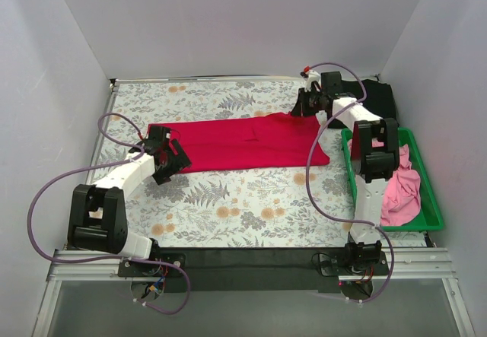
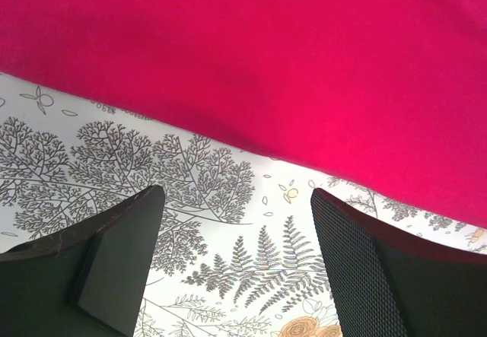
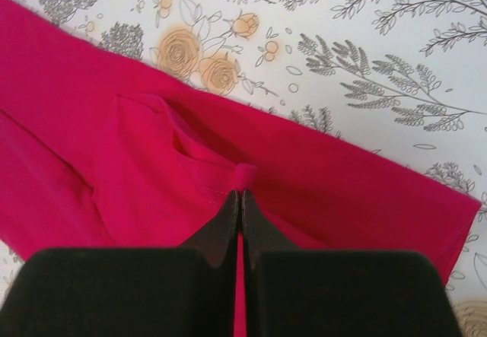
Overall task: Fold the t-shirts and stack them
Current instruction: Fold the tshirt
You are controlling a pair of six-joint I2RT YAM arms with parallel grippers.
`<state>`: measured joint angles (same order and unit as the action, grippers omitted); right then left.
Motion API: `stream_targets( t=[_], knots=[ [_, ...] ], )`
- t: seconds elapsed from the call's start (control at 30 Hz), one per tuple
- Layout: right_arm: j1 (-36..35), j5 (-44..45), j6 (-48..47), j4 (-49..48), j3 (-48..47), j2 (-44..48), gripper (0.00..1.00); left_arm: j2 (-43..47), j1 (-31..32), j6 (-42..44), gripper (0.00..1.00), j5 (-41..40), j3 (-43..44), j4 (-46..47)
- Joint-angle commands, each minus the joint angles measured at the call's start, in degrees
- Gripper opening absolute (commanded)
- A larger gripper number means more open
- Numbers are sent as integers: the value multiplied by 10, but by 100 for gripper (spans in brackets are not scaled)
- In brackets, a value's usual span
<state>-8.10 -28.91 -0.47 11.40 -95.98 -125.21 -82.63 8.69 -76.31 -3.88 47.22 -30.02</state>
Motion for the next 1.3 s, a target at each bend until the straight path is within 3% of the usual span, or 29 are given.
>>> stream_targets(
  t=[0.0,0.37,0.63,1.27],
  knots=[
    [-9,-19,-26,-16,27,53,2,35,-3,5,72,12,-8,28],
    [-19,9,-42,-14,146,115,2,77,-3,6,72,33,-21,62],
    [-19,25,-43,-16,175,144,2,110,-3,10,72,38,-37,68],
    [-19,56,1,-30,288,217,20,109,-3,11,72,38,-30,70]
  ],
)
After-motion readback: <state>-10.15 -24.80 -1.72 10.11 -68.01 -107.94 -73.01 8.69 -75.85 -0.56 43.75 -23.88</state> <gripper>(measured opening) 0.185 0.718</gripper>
